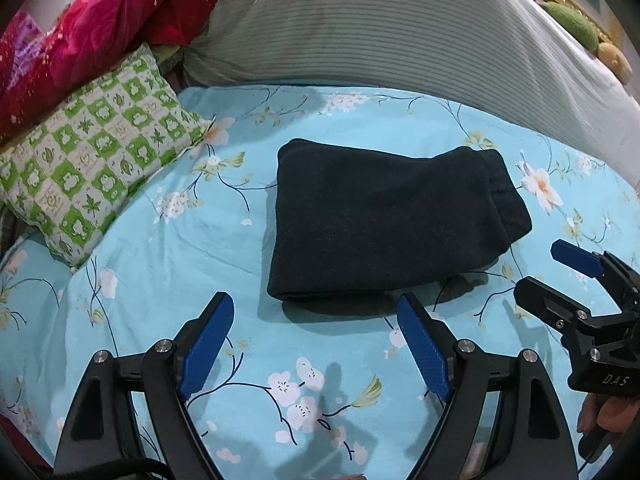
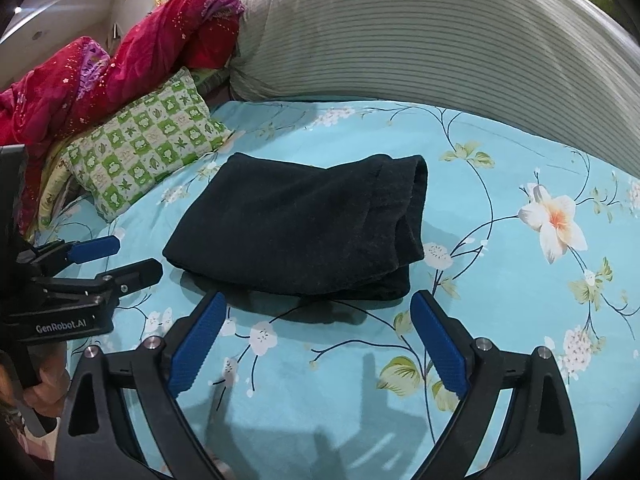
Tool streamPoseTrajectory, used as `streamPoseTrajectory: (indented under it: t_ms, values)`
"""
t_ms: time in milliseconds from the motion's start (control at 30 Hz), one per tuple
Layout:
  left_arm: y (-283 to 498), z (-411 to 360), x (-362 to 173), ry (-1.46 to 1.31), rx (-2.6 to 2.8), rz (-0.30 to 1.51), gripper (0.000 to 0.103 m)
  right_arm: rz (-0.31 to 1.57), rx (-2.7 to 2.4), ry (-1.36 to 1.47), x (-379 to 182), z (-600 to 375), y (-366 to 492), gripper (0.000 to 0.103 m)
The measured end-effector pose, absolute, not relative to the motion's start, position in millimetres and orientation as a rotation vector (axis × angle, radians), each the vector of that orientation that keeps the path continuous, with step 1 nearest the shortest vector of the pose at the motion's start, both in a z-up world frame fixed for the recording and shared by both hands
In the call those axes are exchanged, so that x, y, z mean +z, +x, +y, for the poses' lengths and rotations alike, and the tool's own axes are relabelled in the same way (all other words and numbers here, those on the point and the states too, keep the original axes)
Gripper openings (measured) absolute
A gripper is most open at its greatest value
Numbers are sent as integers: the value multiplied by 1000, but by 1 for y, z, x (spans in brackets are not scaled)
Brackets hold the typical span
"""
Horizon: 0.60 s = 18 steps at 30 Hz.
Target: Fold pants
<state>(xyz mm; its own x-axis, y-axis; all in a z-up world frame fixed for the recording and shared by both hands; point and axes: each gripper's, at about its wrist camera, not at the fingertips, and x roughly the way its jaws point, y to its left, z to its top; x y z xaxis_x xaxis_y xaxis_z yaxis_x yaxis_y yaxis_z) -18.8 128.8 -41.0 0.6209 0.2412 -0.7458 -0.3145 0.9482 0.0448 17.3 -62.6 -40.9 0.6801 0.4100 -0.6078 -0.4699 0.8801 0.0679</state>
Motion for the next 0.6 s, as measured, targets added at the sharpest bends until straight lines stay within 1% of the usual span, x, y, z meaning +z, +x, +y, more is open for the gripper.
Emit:
streamPoseTrajectory:
  t_ms: [267,600]
  values:
    - [-25,120,-47,-71,324,839,85,659,489,-98,-45,-62,17,99]
    - [-26,116,-54,-71,330,846,85,656,494,-99,-50,-62,15,99]
